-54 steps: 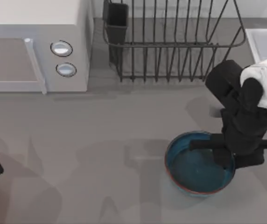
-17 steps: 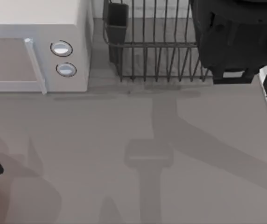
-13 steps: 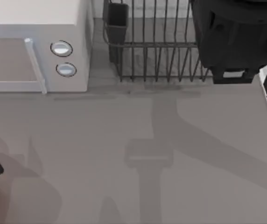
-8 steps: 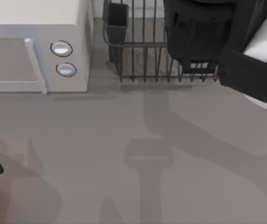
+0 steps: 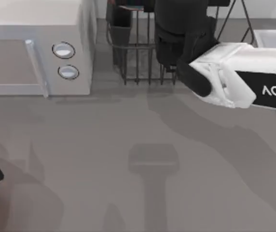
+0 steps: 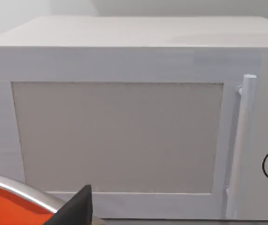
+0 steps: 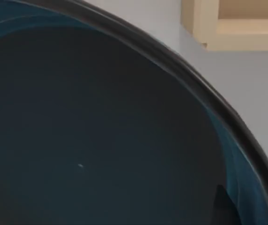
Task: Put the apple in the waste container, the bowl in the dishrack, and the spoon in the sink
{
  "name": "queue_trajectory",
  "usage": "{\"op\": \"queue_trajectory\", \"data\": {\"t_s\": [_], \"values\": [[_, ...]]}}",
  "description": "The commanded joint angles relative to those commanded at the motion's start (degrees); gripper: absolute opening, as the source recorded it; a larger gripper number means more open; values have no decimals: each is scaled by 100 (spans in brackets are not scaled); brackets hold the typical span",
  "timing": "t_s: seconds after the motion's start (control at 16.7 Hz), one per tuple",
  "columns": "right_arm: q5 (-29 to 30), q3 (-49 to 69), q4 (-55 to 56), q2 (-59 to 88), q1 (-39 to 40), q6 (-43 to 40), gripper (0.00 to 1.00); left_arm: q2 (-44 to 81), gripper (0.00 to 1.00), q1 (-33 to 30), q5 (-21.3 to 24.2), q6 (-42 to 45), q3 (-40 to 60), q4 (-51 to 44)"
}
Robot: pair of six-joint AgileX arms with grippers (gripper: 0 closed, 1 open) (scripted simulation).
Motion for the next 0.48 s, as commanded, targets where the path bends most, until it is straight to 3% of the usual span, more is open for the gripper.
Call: {"op": "queue_trajectory", "data": {"t_s": [0.18,0.48], "values": [[-392,-122,544,465,-381,-7,0,0,100,0,0,0,0,0],[-446,-140,609,519,-434,-7,0,0,100,0,0,0,0,0]]}}
